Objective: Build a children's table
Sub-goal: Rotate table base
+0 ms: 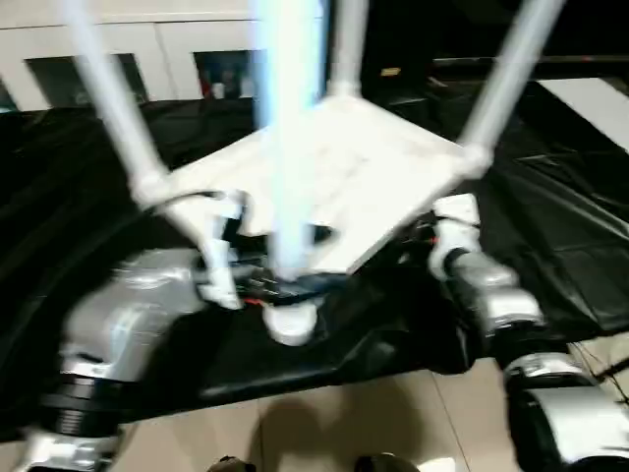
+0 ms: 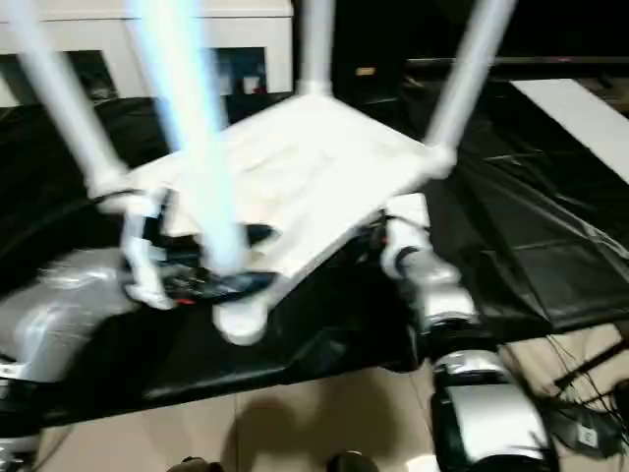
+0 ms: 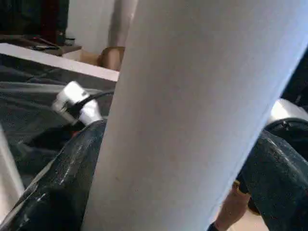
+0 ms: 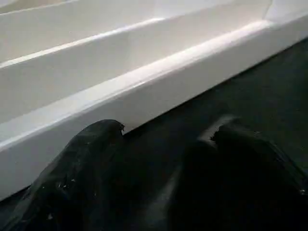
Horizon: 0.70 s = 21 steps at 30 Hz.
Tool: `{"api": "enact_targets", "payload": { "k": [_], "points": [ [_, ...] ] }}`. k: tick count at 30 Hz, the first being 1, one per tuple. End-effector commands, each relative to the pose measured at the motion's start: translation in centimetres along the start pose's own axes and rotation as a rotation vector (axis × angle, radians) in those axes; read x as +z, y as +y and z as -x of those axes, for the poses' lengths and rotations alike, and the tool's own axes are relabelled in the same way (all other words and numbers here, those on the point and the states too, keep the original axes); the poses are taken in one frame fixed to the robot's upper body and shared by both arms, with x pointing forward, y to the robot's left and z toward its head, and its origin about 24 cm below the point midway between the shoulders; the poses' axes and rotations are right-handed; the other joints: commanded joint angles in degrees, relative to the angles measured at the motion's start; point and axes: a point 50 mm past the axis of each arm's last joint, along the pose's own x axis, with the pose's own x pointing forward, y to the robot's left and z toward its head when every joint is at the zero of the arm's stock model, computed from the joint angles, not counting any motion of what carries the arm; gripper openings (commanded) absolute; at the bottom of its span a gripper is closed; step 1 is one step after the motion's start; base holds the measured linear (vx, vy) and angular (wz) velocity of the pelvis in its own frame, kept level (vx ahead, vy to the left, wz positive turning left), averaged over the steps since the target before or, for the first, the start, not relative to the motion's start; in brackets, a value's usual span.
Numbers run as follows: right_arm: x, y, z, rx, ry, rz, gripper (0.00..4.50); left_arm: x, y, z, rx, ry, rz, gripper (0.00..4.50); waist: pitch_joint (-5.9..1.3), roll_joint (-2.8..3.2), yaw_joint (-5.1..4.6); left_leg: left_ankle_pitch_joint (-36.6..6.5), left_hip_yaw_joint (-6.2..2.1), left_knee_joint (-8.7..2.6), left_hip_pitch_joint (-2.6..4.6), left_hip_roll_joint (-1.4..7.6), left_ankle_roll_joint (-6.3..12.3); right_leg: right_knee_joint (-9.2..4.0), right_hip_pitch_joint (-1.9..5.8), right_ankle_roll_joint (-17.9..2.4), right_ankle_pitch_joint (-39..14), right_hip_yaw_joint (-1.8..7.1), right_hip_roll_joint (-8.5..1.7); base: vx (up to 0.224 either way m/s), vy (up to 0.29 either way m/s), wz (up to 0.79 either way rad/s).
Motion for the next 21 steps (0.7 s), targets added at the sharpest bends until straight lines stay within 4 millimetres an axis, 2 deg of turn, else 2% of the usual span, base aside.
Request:
{"api": "enact_targets", "payload": {
  "k": [1,3,11,15,18,21],
  "points": [
    [1.3,2.2,-0.8,0.104,-0.033,0.040,3.89,0.6,-0.6,-1.4,-0.053,0.005,-0.037,4.43,-5.12,-0.19,0.58,-14.03,-0.16,-3.84,0.63,0.26,0.67,-3.55,3.67,-12.32,-13.95,1.36,-1.45,0.000,0.000,0.00],
    [1.2,2.7,-0.9,0.124,-0.031,0.042,3.89,0.6,-0.7,-1.8,-0.059,0.005,-0.038,4.43,-5.12,-0.07,0.68,-14.24,-0.08,-3.80,0.83,0.31,0.93,-3.50,3.52,-12.96,-13.07,1.38,-1.33,0.000,0.000,0.00],
    [0.9,4.5,-1.2,0.197,-0.030,0.067,3.89,0.5,0.1,-3.4,-0.011,-0.012,-0.080,4.43,-5.13,-0.01,0.86,-13.79,-0.10,-3.80,0.80,0.32,1.27,-3.44,3.65,-13.53,-11.82,1.37,-1.39,0.000,0.000,0.00],
    [1.0,5.1,-1.4,0.218,-0.037,0.057,3.89,0.7,0.5,-3.7,0.004,-0.015,-0.095,4.43,-5.11,-0.09,0.79,-14.16,-0.19,-3.87,0.72,0.29,1.25,-3.50,3.77,-13.24,-12.58,1.32,-1.48,0.000,0.000,0.00],
    [1.2,5.5,-1.4,0.241,-0.044,0.056,3.89,0.8,0.6,-3.9,0.005,-0.018,-0.100,4.43,-5.20,0.07,0.85,-13.69,-0.17,-3.78,0.79,0.34,1.52,-3.42,3.74,-13.70,-11.53,1.36,-1.48,0.000,0.000,0.00],
    [1.2,6.2,-1.5,0.287,-0.048,0.073,3.89,0.8,0.8,-4.2,0.021,-0.024,-0.113,4.43,-5.25,-0.02,0.83,-13.05,-0.14,-3.74,0.72,0.37,2.01,-3.30,3.83,-14.32,-9.94,1.32,-1.39,0.000,0.000,0.00]
  ]
}}
